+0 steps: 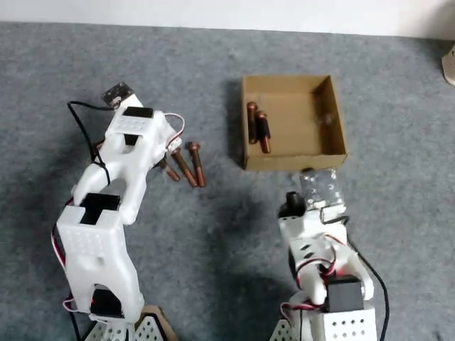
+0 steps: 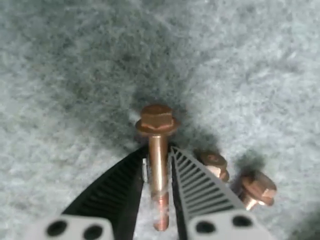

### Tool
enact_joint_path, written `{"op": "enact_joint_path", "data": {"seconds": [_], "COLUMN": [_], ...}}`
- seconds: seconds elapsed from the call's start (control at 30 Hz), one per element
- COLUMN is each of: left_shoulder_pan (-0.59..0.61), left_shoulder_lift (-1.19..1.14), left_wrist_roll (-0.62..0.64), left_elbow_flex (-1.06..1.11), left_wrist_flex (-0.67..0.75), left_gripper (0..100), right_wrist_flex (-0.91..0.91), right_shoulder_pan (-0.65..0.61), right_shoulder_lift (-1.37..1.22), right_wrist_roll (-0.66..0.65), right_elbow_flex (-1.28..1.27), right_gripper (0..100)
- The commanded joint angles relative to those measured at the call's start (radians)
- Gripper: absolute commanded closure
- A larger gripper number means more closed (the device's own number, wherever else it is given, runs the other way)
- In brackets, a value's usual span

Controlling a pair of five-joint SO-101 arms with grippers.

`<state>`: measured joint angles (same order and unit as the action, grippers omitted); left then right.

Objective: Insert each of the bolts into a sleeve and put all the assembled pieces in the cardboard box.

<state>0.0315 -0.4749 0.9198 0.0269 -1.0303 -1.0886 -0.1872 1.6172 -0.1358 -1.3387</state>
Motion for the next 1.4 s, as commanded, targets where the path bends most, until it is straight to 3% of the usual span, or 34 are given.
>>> {"op": "enact_joint_path", "data": {"seconds": [0.0, 0.13, 0.3, 0.53, 0.73, 0.87, 1.1, 1.37], "left_shoulder_pan": [-0.002, -0.035, -0.058, -0.068, -0.179, -0.255, -0.315, -0.401], "left_shoulder_lift": [0.025, 0.108, 0.286, 0.496, 0.733, 0.934, 1.221, 1.460], "left_wrist_roll": [0.000, -0.061, -0.238, -0.413, -0.542, -0.618, -0.664, -0.655], "left_elbow_flex": [-0.005, -0.019, -0.013, 0.081, 0.300, 0.503, 0.802, 0.848], "left_wrist_flex": [-0.011, -0.110, -0.173, -0.149, 0.025, 0.247, 0.600, 0.647], "left_gripper": [100, 100, 100, 100, 100, 100, 100, 100], "right_wrist_flex": [0.008, 0.056, 0.274, 0.572, 0.783, 0.869, 0.860, 0.823], "right_shoulder_pan": [-0.171, -0.312, -0.315, -0.314, -0.314, -0.311, -0.243, -0.213], "right_shoulder_lift": [0.010, 0.010, 0.010, 0.010, 0.010, 0.010, 0.002, 0.008], "right_wrist_roll": [0.095, 0.158, 0.157, 0.161, 0.163, 0.163, 0.164, 0.161], "right_elbow_flex": [0.062, 0.054, -0.031, -0.236, -0.364, -0.440, -0.470, -0.470], "right_gripper": [99.3, 99.3, 99.3, 99.3, 99.3, 99.3, 99.3, 99.3]}}
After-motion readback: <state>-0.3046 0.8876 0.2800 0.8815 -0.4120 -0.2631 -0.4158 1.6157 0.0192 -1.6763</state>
